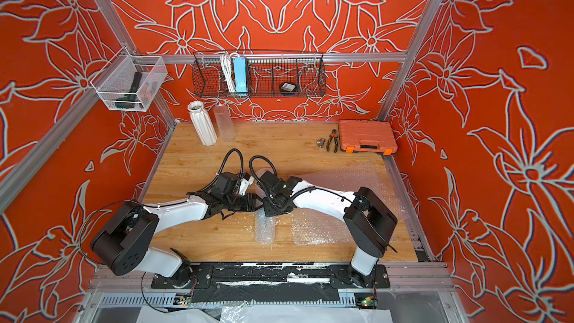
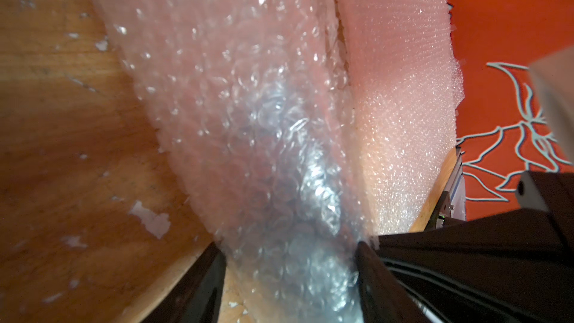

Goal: Unwrap the vase from the bubble wrap
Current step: Unwrap the bubble wrap at the center of the board.

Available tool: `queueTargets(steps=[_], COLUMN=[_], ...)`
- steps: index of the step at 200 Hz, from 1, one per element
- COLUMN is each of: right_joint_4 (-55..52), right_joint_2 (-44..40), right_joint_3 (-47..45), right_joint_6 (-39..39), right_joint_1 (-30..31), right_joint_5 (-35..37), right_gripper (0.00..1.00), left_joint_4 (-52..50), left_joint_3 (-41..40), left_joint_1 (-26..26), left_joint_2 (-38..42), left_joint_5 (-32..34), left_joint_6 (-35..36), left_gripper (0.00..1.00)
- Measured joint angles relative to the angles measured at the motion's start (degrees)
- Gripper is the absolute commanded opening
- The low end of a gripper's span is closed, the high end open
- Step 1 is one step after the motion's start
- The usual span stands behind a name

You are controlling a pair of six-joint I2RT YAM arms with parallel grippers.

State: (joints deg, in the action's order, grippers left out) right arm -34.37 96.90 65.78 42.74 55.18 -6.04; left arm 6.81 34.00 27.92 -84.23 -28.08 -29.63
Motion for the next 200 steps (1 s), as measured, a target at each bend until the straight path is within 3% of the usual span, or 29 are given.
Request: queueTargets(steps=[183,200], right_joint_4=[-2.71,-2.56], right_joint_2=[-3.02,-3.91], right_joint_3=[-3.67,-3.69], right_joint_6=[-0.76,-0.85], right_joint_1=[0.0,0.0], right_joint_5=[3.63,3.61], right_gripper=[0.0,0.1], left_joint_4=[0.74,0.7], left_joint_3=[0.0,0.0], left_joint_1=[0.26,0.24], left_joint_2=[0.44,0.5], left_joint_5=[3.93,3.98], left_joint_6=[0.02,0.02], left_gripper=[0.62,0.62])
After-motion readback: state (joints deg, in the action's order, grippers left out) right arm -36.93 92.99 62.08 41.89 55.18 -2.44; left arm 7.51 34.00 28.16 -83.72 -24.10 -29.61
